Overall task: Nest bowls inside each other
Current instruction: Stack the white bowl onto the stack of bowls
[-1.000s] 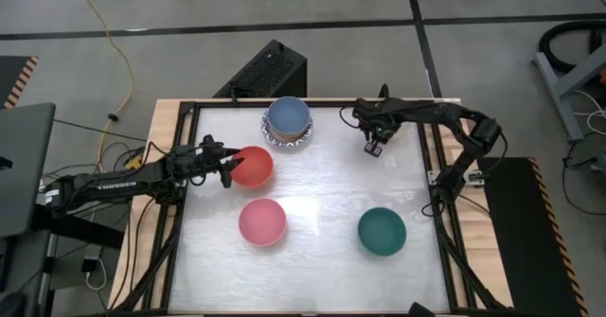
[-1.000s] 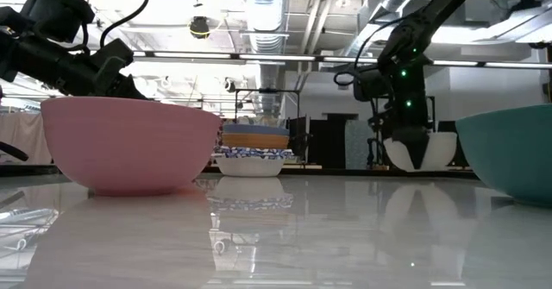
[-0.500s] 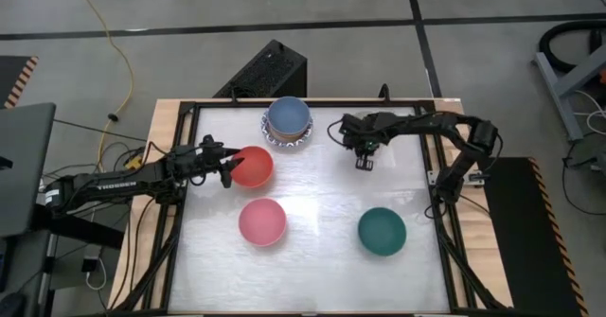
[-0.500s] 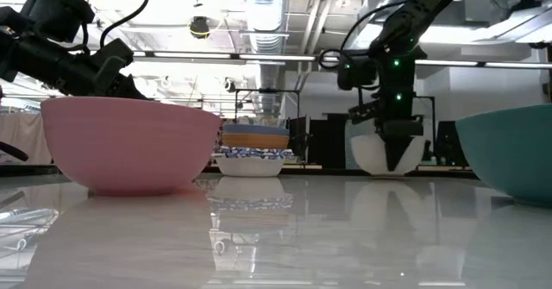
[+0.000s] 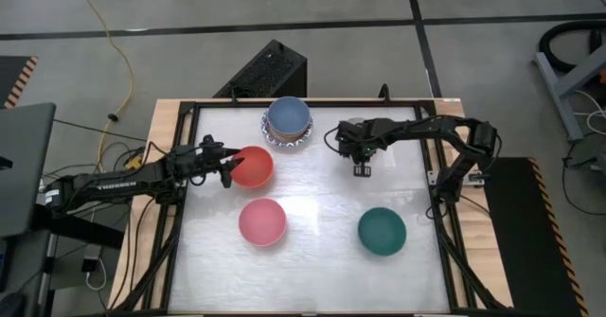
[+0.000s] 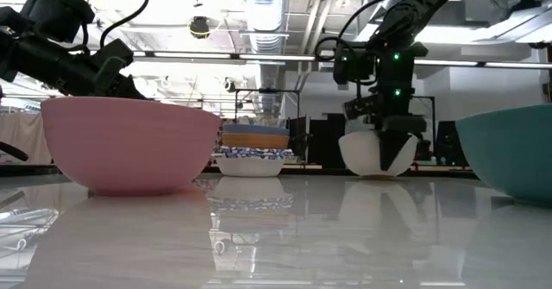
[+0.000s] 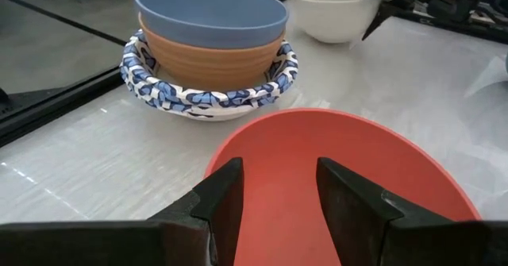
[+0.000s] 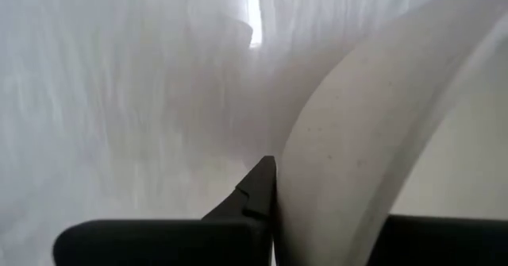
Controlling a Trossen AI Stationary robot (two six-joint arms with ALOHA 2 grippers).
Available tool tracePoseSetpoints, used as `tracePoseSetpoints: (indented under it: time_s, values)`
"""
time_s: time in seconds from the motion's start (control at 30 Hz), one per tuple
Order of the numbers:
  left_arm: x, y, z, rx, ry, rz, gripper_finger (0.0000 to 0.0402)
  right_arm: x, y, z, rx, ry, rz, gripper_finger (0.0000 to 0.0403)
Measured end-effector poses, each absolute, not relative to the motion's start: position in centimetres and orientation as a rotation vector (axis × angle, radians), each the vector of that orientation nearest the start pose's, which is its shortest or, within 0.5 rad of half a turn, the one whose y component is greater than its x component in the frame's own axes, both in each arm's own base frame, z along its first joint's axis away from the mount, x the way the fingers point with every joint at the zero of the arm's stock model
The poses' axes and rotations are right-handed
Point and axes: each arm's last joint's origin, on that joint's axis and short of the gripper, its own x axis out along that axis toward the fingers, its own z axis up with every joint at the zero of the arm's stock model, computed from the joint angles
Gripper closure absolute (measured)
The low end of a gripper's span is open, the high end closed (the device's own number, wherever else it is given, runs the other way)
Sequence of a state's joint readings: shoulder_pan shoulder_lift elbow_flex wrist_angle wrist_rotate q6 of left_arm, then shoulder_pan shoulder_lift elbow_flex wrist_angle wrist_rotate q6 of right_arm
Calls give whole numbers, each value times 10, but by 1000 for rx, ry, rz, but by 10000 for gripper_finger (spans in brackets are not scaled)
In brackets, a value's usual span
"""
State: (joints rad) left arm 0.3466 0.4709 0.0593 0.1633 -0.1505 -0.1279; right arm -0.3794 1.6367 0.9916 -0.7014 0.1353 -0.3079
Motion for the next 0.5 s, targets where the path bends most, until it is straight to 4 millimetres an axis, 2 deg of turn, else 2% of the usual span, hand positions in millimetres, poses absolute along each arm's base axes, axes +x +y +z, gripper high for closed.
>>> tracePoseSetpoints:
  time_s: [0.3, 0.5]
  values:
    - [118, 47, 157, -157, 216, 511, 253, 269, -111, 174, -46, 1384, -251, 335]
    - [118, 47, 156, -157, 216, 511, 253, 269, -111, 173, -23, 1380, -255, 274]
